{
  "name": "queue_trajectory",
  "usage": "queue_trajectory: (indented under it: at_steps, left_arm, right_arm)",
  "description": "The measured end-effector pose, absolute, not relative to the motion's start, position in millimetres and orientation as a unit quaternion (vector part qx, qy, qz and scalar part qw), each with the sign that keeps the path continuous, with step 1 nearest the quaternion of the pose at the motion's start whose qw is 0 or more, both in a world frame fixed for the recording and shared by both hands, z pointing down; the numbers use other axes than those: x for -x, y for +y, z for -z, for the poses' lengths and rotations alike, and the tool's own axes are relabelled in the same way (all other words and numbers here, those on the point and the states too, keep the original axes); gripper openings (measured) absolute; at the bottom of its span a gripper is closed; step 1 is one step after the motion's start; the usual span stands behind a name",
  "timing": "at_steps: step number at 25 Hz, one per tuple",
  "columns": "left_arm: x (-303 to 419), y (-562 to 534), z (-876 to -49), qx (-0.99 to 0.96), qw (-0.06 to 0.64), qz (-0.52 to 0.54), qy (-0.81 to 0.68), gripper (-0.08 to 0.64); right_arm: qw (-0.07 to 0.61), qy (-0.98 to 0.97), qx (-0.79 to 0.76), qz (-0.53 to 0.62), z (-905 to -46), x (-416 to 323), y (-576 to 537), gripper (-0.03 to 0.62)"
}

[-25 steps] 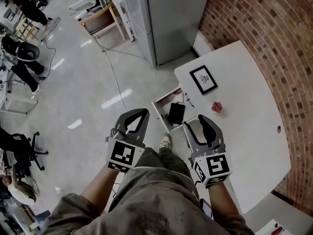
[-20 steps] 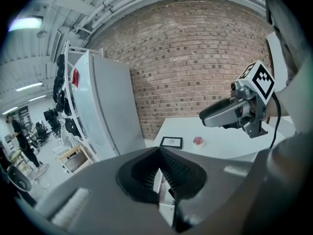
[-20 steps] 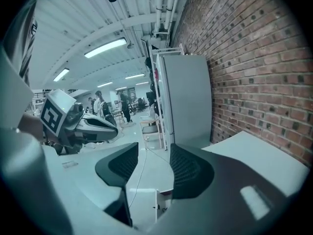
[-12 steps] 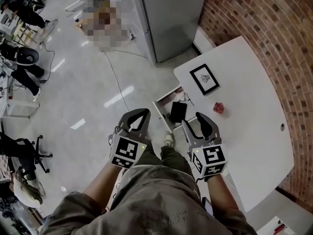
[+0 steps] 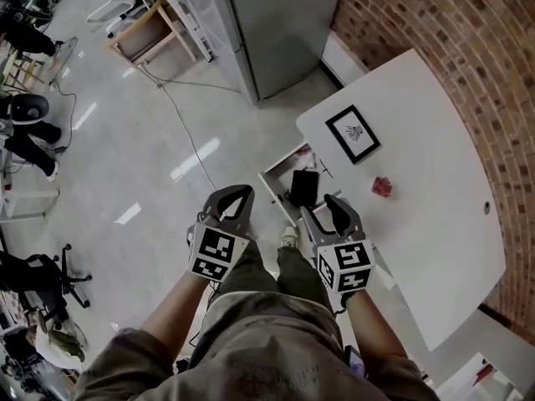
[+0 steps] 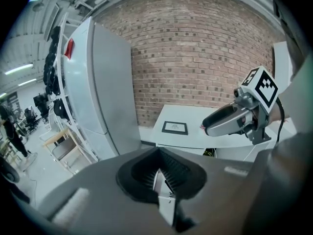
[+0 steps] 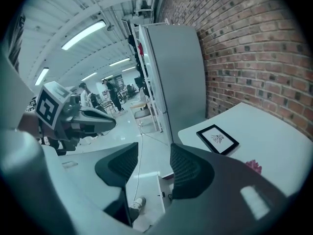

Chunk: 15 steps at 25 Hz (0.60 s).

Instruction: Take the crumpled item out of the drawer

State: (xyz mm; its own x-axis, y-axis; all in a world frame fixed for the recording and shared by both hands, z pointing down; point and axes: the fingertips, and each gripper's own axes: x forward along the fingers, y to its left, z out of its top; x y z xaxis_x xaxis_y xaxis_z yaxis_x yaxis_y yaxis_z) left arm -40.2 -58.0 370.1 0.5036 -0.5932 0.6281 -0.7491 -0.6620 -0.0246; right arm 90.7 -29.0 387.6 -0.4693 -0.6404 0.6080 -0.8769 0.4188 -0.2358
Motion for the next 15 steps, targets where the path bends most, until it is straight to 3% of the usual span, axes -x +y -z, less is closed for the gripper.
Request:
queue_trajectory:
  at_steps: [5,15]
  left_arm:
    - [53.2,-83.9,-401.6,-0.858,0.168,-0.303,-0.379,0.0]
    - [59.3,-114.1,-494.3,-0.865,0.171,-0.345,-0.322,0.0]
  right_arm:
    - [0.24,-0.786,-0.48,-0.305,-431.9,-78.8,-43.8,0.235]
    - [0.279,-0.743,-0.507,-0.337,-535.0,-74.3,-92.8,0.241]
